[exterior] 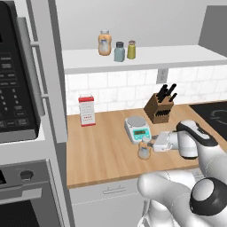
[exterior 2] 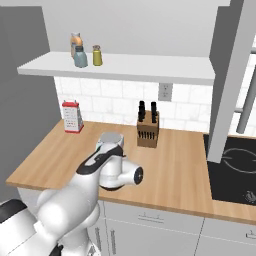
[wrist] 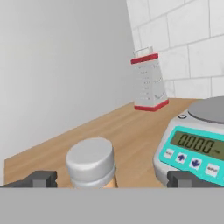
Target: Put the shaker and condiment bottle from the counter next to their counterparts in the cabinet.
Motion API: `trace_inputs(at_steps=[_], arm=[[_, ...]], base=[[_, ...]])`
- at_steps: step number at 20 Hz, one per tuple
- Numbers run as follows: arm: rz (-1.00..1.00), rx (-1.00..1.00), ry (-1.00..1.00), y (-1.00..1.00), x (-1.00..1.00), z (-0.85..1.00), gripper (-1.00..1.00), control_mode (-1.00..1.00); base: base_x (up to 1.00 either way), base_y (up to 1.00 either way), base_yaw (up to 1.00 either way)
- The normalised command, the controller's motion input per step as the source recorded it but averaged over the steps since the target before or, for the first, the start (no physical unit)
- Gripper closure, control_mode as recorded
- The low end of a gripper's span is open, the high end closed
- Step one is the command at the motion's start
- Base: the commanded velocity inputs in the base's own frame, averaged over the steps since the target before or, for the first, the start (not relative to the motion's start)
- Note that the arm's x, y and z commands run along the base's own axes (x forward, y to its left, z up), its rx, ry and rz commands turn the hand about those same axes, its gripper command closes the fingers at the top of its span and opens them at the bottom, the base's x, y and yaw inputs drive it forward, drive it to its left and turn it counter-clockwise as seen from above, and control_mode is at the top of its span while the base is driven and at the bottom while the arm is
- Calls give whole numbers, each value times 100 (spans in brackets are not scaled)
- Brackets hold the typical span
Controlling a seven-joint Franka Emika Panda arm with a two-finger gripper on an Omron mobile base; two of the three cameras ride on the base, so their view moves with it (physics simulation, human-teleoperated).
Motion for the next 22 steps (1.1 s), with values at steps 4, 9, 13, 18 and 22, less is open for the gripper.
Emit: trace_inputs(at_steps=[4, 9, 13, 18, 22], arm=[[0, 0, 4, 25, 0, -16, -100, -100], [-2, 0, 0, 5, -8, -26, -100, -100], [0, 0, 0, 0, -25, -33, -100, -100], [0, 0, 0, 27, -10, -31, -100, -100], [0, 0, 0, 62, 0, -20, -100, -100]], base=[[0, 0, 0], [0, 0, 0], [0, 0, 0], [0, 0, 0], [0, 0, 0]])
